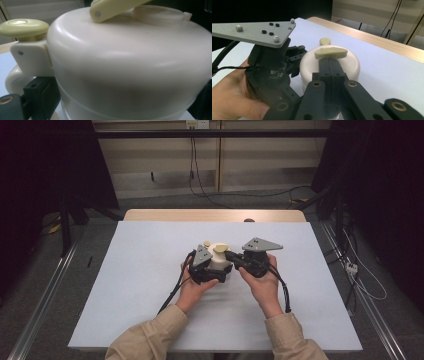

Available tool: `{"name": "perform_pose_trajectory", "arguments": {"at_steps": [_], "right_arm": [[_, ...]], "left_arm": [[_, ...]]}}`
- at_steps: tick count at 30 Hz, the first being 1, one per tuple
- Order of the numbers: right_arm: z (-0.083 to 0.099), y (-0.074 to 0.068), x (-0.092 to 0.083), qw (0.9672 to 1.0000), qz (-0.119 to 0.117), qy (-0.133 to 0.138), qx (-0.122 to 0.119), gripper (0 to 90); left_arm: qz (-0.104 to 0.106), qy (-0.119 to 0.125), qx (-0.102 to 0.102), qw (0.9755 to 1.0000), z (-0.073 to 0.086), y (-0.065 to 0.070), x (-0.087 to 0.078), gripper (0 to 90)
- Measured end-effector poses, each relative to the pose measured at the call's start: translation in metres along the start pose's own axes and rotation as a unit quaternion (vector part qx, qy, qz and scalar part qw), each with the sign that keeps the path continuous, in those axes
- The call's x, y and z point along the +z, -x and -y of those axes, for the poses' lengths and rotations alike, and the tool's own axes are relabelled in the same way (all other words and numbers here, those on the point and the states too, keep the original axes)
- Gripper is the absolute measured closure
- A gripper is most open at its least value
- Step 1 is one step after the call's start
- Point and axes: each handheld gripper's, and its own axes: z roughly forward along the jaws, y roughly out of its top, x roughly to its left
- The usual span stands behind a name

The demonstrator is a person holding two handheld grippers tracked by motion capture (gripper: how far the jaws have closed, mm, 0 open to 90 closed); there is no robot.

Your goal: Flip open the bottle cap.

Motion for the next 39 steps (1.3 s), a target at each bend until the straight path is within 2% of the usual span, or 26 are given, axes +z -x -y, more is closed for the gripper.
{"name": "perform_pose_trajectory", "arguments": {"at_steps": [23, 39], "right_arm": [[-0.0059, -0.0026, 0.0047, 1.0, 0.002, -0.004, -0.006, 90.0], [-0.0077, -0.0013, 0.0071, 1.0, 0.004, 0.0, 0.0, 90.0]], "left_arm": [[0.0, 0.0, 0.0, 1.0, 0.0001, 0.0, 0.0001, 4.9], [0.001, 0.0, 0.0, 1.0, 0.0003, -0.0004, 0.0004, 4.9]]}}
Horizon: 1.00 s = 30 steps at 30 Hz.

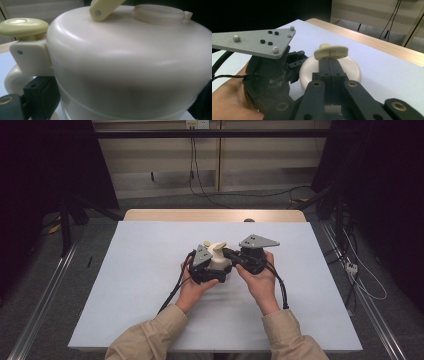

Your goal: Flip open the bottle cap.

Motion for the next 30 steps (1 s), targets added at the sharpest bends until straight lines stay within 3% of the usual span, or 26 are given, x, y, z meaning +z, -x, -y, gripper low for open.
{"name": "perform_pose_trajectory", "arguments": {"at_steps": [30], "right_arm": [[-0.0077, -0.0007, 0.0052, 0.9999, 0.005, 0.001, -0.012, 90.0]], "left_arm": [[0.0, -0.001, -0.001, 1.0, 0.0001, 0.0001, 0.0002, 4.9]]}}
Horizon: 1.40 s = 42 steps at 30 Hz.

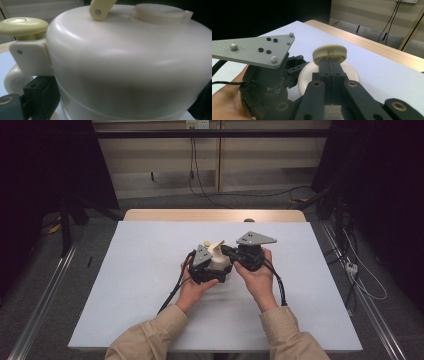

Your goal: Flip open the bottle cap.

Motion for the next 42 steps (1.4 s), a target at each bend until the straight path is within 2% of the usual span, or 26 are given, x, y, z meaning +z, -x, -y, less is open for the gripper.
{"name": "perform_pose_trajectory", "arguments": {"at_steps": [42], "right_arm": [[-0.009, -0.0012, 0.0083, 0.9999, -0.001, 0.004, -0.009, 90.0]], "left_arm": [[-0.001, 0.005, -0.001, 1.0, 0.0004, 0.0003, 0.0008, 4.9]]}}
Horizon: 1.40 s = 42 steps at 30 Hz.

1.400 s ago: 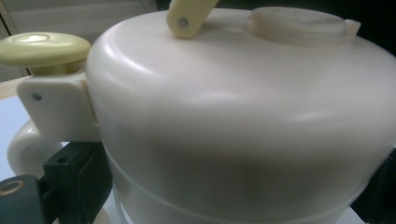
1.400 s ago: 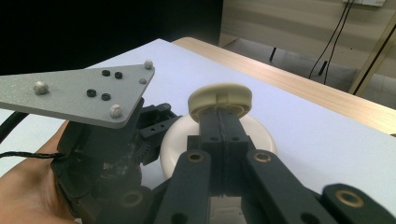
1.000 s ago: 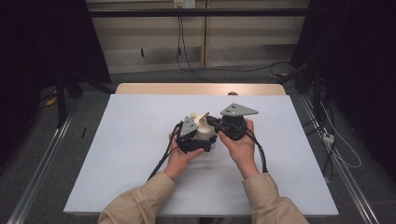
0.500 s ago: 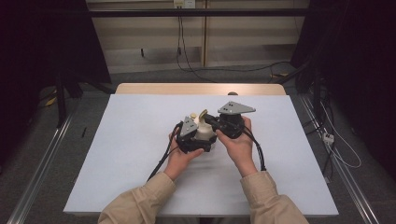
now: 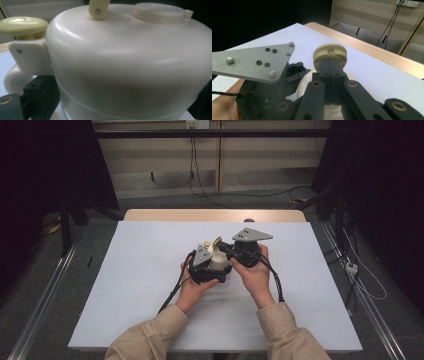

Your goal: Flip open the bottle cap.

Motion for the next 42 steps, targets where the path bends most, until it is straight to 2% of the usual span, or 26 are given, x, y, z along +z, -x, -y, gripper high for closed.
{"name": "perform_pose_trajectory", "arguments": {"at_steps": [27, 30, 32, 33, 34, 37, 39, 42], "right_arm": [[-0.001, 0.0, 0.011, 1.0, 0.0, -0.005, 0.001, 89.4], [-0.001, -0.001, 0.01, 1.0, 0.001, -0.005, -0.001, 86.3], [0.0, -0.001, 0.008, 1.0, 0.005, -0.004, -0.002, 80.2], [0.001, -0.001, 0.006, 0.9999, 0.01, -0.003, 0.0, 74.2], [0.001, -0.001, 0.006, 0.9999, 0.01, -0.003, 0.0, 74.2], [0.004, 0.0, 0.003, 0.9997, 0.025, 0.002, 0.0, 65.0], [0.009, 0.0, -0.002, 0.9996, 0.028, 0.006, 0.006, 58.4], [0.013, 0.001, -0.007, 0.9995, 0.029, 0.008, 0.009, 51.9]], "left_arm": [[0.001, 0.0, -0.001, 1.0, 0.0, 0.0, 0.0, 4.6], [0.002, -0.001, 0.002, 1.0, 0.0, 0.0, 0.0, 4.6], [0.002, -0.001, 0.001, 1.0, 0.001, 0.0, 0.0, 4.4], [0.003, -0.002, 0.003, 1.0, 0.001, -0.001, 0.0, 4.2], [0.003, -0.005, 0.003, 1.0, 0.001, -0.001, 0.0, 4.2], [0.0, -0.02, 0.005, 0.9998, 0.002, 0.0, 0.0, 3.3], [-0.005, -0.035, 0.012, 0.9993, 0.002, 0.001, -0.001, 3.4], [-0.003, -0.044, 0.007, 0.999, 0.002, 0.0, -0.004, 3.5]]}}
